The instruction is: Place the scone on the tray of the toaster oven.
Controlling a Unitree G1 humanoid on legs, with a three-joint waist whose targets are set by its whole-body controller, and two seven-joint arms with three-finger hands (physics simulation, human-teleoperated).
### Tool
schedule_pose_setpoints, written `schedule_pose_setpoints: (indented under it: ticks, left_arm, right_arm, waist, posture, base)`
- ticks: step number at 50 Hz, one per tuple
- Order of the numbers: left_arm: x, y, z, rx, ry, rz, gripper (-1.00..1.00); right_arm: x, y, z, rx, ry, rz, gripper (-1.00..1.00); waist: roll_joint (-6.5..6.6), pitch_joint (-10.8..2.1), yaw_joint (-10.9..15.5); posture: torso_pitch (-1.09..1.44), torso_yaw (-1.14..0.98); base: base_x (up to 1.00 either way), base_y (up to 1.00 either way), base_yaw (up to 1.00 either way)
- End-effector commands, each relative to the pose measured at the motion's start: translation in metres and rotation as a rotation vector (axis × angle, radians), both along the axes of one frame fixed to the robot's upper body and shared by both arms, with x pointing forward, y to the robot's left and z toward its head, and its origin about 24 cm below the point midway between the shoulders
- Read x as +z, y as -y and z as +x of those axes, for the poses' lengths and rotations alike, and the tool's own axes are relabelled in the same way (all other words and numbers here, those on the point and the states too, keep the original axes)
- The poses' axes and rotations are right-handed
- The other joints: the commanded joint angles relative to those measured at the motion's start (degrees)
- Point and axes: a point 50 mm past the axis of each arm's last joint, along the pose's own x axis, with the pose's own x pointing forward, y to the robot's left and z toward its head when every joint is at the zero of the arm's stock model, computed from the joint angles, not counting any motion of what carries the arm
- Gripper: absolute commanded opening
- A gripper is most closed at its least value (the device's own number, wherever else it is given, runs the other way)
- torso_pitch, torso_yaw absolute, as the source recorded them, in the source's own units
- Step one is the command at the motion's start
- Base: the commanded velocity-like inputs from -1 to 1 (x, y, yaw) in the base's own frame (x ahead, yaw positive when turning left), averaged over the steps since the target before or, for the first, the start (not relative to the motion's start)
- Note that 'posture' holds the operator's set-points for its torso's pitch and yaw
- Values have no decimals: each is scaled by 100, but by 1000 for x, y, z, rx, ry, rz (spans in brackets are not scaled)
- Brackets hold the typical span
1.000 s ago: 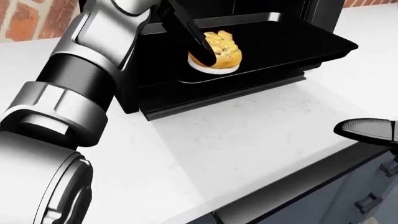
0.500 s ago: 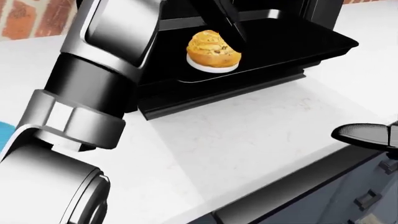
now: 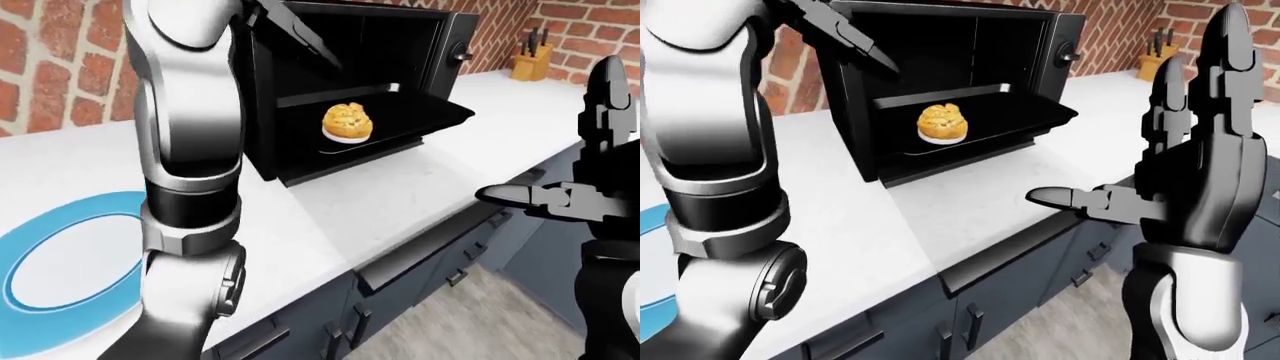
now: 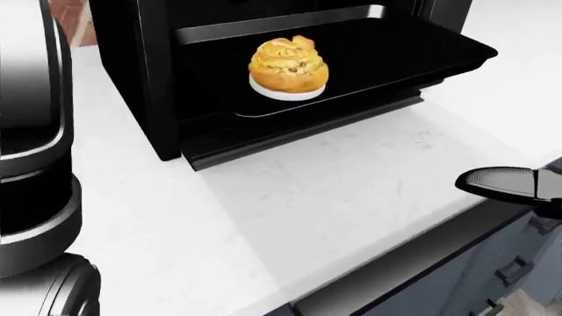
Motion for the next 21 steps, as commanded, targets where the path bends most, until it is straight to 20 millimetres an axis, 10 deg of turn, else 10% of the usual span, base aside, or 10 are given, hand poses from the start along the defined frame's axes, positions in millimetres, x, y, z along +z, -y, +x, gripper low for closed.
schedule_pose_setpoints:
  ticks: [1,21]
  left_arm:
    - [10,-9,-10,50,44,-17,100]
    - [-62,-71,-30,274,-41,-127,100]
  right_arm:
    - [8,-2,-4,-4,57,-19,100]
    - [7,-5,2,1,45,-29,100]
  waist:
    - [4,-70,-11]
    - [90,-106,-45]
  posture:
    - [-21,-34]
    - [-21,-34]
  base:
    - [0,0,0]
    - [0,0,0]
